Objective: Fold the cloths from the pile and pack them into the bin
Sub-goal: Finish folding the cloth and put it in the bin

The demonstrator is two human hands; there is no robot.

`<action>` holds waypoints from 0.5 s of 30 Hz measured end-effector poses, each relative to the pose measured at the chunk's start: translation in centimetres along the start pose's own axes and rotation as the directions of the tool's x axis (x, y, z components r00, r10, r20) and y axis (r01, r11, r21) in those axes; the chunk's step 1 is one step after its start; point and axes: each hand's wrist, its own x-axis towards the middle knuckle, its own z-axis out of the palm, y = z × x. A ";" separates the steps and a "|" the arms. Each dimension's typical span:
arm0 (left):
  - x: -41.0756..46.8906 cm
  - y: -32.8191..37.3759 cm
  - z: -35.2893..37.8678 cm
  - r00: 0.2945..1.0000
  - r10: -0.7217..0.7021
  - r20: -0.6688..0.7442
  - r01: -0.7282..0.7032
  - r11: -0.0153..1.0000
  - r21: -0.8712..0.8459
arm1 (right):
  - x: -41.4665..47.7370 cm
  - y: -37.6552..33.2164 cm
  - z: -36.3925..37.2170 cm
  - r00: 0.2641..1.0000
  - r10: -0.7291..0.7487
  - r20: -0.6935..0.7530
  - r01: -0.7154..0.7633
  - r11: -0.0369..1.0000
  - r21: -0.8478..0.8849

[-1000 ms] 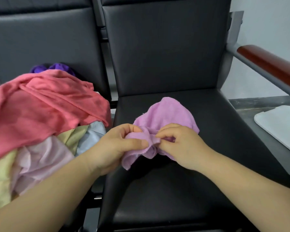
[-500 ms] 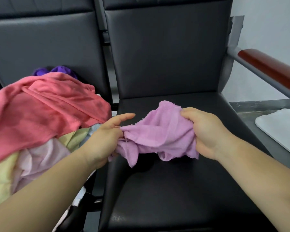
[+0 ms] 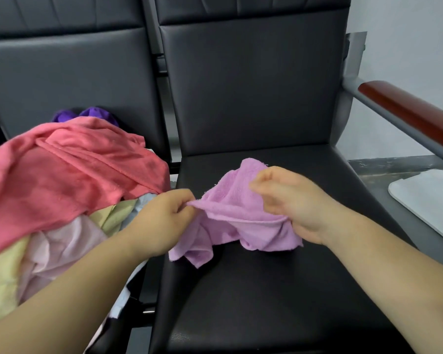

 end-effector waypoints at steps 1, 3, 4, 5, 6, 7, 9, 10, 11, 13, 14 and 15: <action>0.1 0.2 0.0 0.998 -0.040 -0.037 0.037 0.996 -0.083 | -0.2 -0.1 0.1 0.999 0.014 0.040 -0.004 0.969 -0.246; 0.1 0.6 0.0 0.993 -0.102 -0.062 0.086 0.971 -0.221 | -0.3 0.3 0.2 0.991 0.071 0.113 0.012 0.797 -0.604; 0.2 0.8 0.0 0.991 -0.121 -0.053 0.102 0.955 -0.279 | -0.2 0.5 0.4 0.988 0.064 0.138 0.050 0.717 -0.695; 0.2 0.9 0.1 0.991 -0.130 -0.038 0.110 0.935 -0.338 | 0.0 0.6 0.6 0.990 0.031 0.139 0.082 0.676 -0.732; 0.2 1.2 0.1 0.991 -0.133 -0.019 0.115 0.913 -0.391 | 0.0 0.7 0.6 0.992 0.013 0.126 0.085 0.666 -0.742; 0.1 1.4 0.1 0.992 -0.124 0.000 0.113 0.900 -0.420 | 0.1 0.6 0.6 0.995 -0.001 0.098 0.074 0.664 -0.744; -0.2 1.8 -0.1 0.997 -0.069 0.020 0.071 0.919 -0.388 | -0.1 0.2 0.2 0.998 -0.017 0.059 0.056 0.618 -0.784; -0.3 2.0 -0.2 0.999 -0.034 0.023 0.040 0.938 -0.343 | -0.2 -0.1 0.0 0.999 -0.028 0.045 0.053 0.580 -0.813; -0.4 2.2 -0.3 1.000 -0.002 0.028 0.011 0.954 -0.299 | -0.3 -0.3 0.0 0.998 -0.049 0.033 0.054 0.556 -0.830; -0.9 2.7 -0.4 0.999 0.033 0.027 -0.027 0.974 -0.226 | -0.5 -0.9 0.5 0.997 -0.076 0.020 0.061 0.585 -0.809; -1.0 3.0 -0.3 0.999 0.030 0.014 -0.026 0.977 -0.210 | -0.4 -1.1 0.8 0.997 -0.077 0.023 0.066 0.623 -0.779; -0.9 3.0 -0.3 1.000 0.009 0.002 -0.008 0.981 -0.196 | -0.3 -1.3 1.0 0.997 -0.072 0.020 0.063 0.668 -0.741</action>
